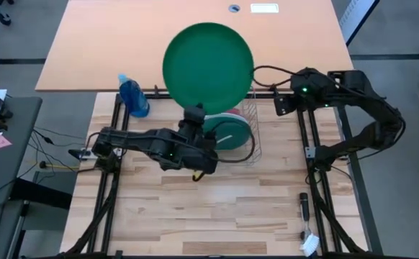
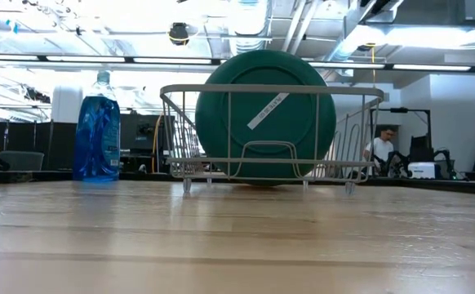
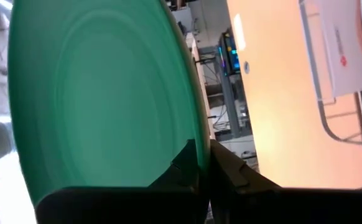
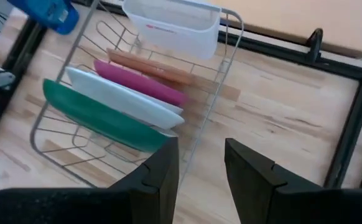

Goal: Sort dishes
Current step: Put the green plate in the dish rack

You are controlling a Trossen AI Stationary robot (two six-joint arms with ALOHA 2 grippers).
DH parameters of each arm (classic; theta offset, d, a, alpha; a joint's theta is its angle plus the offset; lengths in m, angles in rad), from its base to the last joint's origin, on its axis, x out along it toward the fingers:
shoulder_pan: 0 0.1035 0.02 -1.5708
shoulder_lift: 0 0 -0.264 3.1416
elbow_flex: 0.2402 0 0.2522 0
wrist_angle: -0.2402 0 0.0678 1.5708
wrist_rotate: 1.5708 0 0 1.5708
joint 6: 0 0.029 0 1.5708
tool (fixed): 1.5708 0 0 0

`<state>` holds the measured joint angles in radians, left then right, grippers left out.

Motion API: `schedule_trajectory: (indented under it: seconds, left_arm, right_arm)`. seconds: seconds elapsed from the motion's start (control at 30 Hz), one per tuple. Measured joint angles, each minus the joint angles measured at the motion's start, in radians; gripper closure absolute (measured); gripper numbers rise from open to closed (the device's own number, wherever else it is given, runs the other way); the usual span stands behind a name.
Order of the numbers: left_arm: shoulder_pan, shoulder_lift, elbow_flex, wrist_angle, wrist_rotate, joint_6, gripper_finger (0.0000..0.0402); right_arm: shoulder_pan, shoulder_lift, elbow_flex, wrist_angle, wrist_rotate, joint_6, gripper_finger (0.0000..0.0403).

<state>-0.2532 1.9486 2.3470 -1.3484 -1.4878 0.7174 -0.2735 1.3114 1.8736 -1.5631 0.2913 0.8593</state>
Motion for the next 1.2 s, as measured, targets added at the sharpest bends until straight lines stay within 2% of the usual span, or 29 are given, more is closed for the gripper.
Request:
schedule_trajectory:
  seconds: [0.17,0.4,0.53,0.8,0.87,0.9,1.07,1.2]
  left_arm:
    - [-0.003,-0.019,-0.001,-0.222,0.020,-0.136,0.0401]
    - [0.012,-0.064,-0.016,-0.223,0.030,-0.127,0.0401]
    - [0.017,-0.072,-0.016,-0.224,0.032,-0.139,0.0401]
    - [0.031,-0.075,-0.016,-0.223,0.128,-0.195,0.0401]
    - [0.046,-0.075,-0.016,-0.223,0.198,-0.256,0.0401]
    - [0.058,-0.075,-0.016,-0.223,0.264,-0.300,0.0401]
    - [0.147,-0.074,-0.015,-0.223,0.679,-0.526,0.0401]
    - [0.186,-0.074,-0.015,-0.189,0.949,-0.503,0.0401]
  right_arm:
    - [0.050,-0.040,0.000,-0.003,0.001,0.058,0.0271]
    - [0.145,-0.108,0.000,-0.008,0.004,0.121,0.0271]
    - [0.160,-0.131,0.000,-0.009,0.038,0.122,0.0271]
    - [0.161,-0.128,0.000,-0.008,0.068,0.124,0.0271]
    - [0.163,-0.124,0.000,-0.008,0.068,0.104,0.0271]
    - [0.163,-0.117,0.000,-0.008,0.069,0.096,0.0271]
    - [0.162,-0.106,0.000,-0.008,0.068,0.107,0.0271]
    - [0.167,-0.107,0.000,-0.008,0.044,0.111,0.0271]
